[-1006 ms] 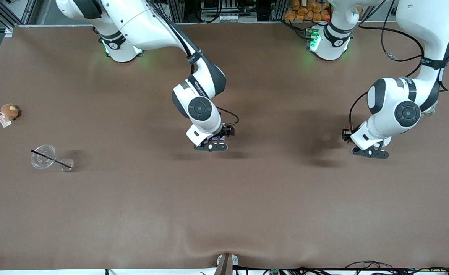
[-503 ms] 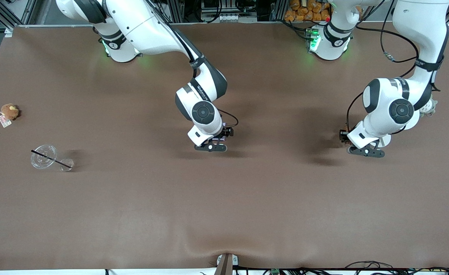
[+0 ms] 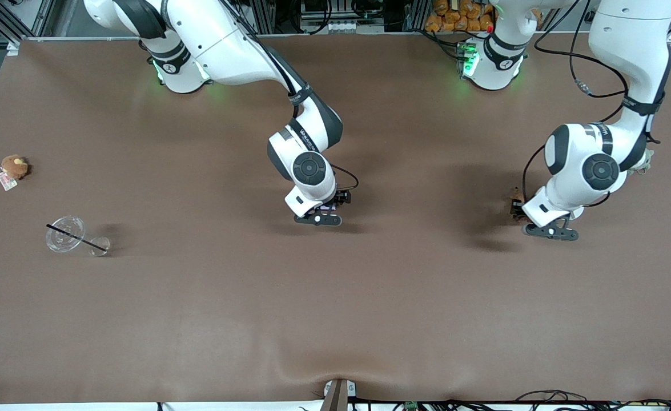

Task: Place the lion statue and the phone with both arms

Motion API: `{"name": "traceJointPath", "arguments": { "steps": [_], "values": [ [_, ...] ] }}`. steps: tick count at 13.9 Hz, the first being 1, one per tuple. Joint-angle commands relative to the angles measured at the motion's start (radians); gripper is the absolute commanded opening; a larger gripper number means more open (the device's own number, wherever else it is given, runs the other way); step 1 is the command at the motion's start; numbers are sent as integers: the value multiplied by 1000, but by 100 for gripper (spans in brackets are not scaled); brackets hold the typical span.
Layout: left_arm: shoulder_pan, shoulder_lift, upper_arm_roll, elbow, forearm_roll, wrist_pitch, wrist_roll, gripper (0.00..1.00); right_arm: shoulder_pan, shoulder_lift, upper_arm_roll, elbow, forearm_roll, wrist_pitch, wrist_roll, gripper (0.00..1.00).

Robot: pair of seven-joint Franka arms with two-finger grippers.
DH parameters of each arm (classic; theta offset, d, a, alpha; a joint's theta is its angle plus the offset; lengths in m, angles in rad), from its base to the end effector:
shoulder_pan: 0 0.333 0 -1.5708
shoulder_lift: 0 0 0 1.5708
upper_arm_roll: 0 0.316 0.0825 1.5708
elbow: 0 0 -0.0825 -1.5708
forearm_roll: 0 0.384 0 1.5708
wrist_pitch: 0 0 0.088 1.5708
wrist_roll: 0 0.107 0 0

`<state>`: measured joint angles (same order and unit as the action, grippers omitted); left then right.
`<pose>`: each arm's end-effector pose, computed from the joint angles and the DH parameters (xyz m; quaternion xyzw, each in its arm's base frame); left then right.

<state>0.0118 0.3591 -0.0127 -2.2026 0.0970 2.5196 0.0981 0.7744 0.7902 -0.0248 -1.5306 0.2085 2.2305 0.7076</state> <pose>0.5511 -0.0015 0.2132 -0.9955 0.0890 0.0221 0.0241 0.5051 0.4822 0.1814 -0.9956 0.0433 0.0800 0.0229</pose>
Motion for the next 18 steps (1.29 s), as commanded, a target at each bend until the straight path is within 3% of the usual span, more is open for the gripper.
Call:
{"name": "traceJointPath", "arguments": {
  "steps": [1,3,8,15,18],
  "values": [
    [10,11,-9,47,20,1,8,100,11,-2,-9,-3,-14,1,33,100],
    [4,0,-15,119,21,-98,8,100,11,-11,-9,-3,-14,-6,49,100],
    [-7,0,-67,470,9,-546,11,100,11,-28,-14,-5,-21,-31,58,100],
    [2,-32,-70,710,3,-677,14,100,9,-25,-15,-20,-54,-32,61,100],
    [4,-97,-70,713,-14,-729,42,100,11,-23,-15,-39,-54,-31,61,100]
  ]
}}
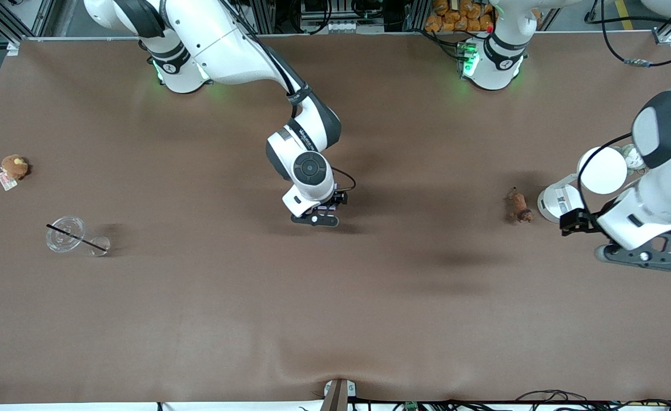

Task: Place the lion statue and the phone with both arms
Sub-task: 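Lower the lion beside the lamp and open the left gripper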

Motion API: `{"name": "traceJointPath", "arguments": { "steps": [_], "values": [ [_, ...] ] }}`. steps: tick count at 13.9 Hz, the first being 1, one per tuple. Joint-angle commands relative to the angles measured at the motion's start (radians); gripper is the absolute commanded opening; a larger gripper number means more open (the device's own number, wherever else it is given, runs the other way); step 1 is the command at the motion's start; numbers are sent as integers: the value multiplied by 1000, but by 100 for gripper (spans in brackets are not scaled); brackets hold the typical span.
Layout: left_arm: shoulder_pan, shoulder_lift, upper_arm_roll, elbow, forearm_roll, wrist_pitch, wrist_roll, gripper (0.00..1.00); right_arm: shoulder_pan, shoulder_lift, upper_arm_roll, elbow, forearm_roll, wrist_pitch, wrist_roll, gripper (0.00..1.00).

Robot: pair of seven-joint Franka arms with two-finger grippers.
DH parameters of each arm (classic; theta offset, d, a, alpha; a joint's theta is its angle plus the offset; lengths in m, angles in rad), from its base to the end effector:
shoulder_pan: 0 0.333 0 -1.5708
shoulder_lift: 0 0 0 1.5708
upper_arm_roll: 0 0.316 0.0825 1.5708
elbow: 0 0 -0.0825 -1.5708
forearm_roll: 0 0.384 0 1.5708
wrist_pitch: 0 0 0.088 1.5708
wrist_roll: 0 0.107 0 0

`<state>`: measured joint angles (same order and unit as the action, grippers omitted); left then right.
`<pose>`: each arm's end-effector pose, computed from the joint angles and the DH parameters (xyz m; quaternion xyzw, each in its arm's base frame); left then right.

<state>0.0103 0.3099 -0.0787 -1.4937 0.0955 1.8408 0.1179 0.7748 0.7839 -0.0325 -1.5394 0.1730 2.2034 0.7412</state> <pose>0.6588 -0.0311 0.4975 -0.9939 0.1027 -0.0182 0.0348 0.5047 0.4752 0.1800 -0.9955 0.0506 0.0807 0.0004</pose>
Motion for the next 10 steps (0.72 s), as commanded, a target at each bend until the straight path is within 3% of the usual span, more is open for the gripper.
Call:
{"name": "traceJointPath", "arguments": {
  "steps": [1,6,10],
  "values": [
    [10,-69,-1,4,-40,-64,22,100,9,-17,-7,-34,-18,-4,27,100],
    [36,-155,0,4,-106,-147,13,100,11,-12,-7,-36,-18,-4,29,100],
    [-13,-238,25,0,-103,-256,-59,100,17,-9,-6,-39,-17,4,30,100]
  ]
}}
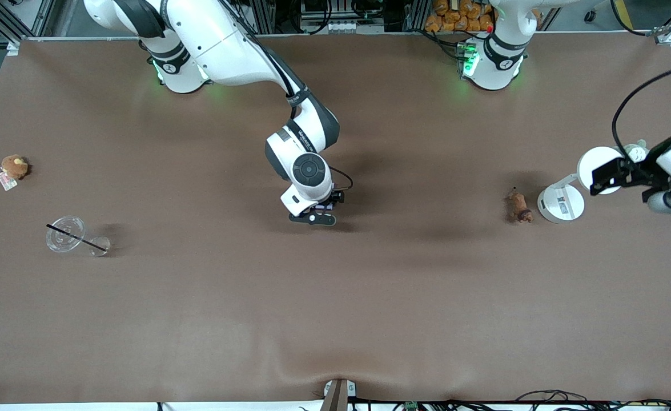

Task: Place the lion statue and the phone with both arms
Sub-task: 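Lower the lion beside the lamp and open the left gripper, then carry the white phone toward the clear cup with the right gripper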

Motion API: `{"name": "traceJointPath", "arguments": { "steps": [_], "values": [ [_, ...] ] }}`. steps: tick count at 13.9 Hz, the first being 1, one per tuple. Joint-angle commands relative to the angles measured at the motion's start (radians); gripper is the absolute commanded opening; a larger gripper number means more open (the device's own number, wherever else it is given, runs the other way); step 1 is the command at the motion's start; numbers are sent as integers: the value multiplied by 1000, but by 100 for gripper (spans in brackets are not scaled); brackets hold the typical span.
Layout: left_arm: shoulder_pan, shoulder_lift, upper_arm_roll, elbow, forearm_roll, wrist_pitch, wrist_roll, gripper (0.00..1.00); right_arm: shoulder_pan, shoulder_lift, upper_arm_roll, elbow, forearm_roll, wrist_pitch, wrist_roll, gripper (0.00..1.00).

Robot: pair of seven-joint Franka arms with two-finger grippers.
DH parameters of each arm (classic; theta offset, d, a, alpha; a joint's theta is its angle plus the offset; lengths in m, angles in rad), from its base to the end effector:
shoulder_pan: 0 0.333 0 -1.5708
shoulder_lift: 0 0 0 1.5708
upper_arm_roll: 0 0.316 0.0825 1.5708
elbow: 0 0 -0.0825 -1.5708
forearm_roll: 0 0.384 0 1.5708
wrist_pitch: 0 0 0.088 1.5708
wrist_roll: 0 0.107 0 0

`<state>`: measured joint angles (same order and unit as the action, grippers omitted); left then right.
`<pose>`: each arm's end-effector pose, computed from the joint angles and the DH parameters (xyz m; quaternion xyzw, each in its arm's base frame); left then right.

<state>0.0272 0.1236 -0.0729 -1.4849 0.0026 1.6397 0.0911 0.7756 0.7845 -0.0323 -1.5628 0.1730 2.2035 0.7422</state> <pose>0.5984 -0.0244 0.6004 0.9976 -0.0681 0.0158 0.0028 0.4988 0.4703 0.1701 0.9947 -0.0515 -0.0890 0.0082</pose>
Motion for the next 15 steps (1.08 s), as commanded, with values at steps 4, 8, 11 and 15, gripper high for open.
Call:
{"name": "traceJointPath", "arguments": {
  "steps": [4,8,11,15],
  "values": [
    [-23,-87,21,-9,-9,-135,-39,100,34,-8,-4,-25,-13,15,31,72],
    [-32,-111,42,-8,-24,-152,-31,100,47,-14,-6,-54,-13,74,29,7],
    [-55,-125,47,-14,-27,-167,-83,100,11,-98,-58,-54,-13,15,28,3],
    [-46,-169,56,-44,-38,-199,-56,100,-151,-194,-106,-49,-17,-113,-45,2]
  ]
}}
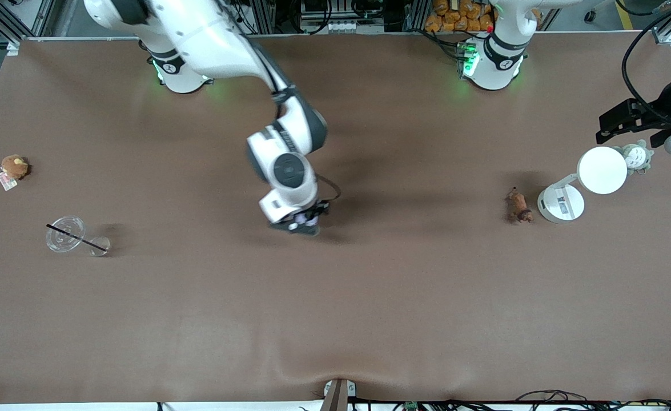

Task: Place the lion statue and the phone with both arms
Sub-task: 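Carry the white phone toward the clear cup with the right gripper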

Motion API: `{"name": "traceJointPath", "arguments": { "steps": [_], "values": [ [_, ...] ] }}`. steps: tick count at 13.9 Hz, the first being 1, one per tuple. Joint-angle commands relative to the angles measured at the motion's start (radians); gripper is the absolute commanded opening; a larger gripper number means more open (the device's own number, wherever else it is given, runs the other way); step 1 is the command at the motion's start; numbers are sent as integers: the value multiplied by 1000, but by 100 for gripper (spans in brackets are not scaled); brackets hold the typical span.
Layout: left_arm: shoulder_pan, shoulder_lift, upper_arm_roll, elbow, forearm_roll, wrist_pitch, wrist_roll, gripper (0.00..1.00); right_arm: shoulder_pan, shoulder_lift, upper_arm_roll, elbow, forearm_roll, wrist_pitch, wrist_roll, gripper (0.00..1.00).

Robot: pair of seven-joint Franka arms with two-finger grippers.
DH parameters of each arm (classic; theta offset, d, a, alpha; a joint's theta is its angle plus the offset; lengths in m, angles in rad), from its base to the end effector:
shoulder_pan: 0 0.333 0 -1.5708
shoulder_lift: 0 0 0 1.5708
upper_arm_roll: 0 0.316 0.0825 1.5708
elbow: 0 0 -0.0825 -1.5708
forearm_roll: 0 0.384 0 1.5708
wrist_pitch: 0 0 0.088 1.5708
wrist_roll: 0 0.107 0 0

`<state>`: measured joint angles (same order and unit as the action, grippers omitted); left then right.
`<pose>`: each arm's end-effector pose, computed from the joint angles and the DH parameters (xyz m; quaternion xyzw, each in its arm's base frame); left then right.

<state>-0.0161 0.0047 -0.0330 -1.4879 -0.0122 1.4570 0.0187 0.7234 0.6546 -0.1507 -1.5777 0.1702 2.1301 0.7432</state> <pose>0.5438 -0.0281 0.6508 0.9992 -0.0345 -0.0179 0.0059 0.5673 0.3910 0.2512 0.9914 -0.1202 -0.0510 0.0097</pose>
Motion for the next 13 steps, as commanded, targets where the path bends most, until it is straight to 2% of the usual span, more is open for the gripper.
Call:
{"name": "traceJointPath", "arguments": {
  "steps": [1,4,7,10,13],
  "values": [
    [1,-52,18,-51,-49,-6,39,100,-152,-64,11,-36,-14,-41,-104,3],
    [30,-42,47,-54,-54,13,72,100,-348,-63,2,-30,-15,-70,-356,3],
    [33,-52,53,-57,-42,8,78,100,-545,-24,-4,34,-15,-70,-623,3],
    [30,-63,50,-57,-41,2,69,100,-616,22,-4,35,-67,-61,-700,3],
    [30,-72,44,-60,-28,-1,72,100,-631,55,-4,24,-81,-45,-706,5]
  ]
}}
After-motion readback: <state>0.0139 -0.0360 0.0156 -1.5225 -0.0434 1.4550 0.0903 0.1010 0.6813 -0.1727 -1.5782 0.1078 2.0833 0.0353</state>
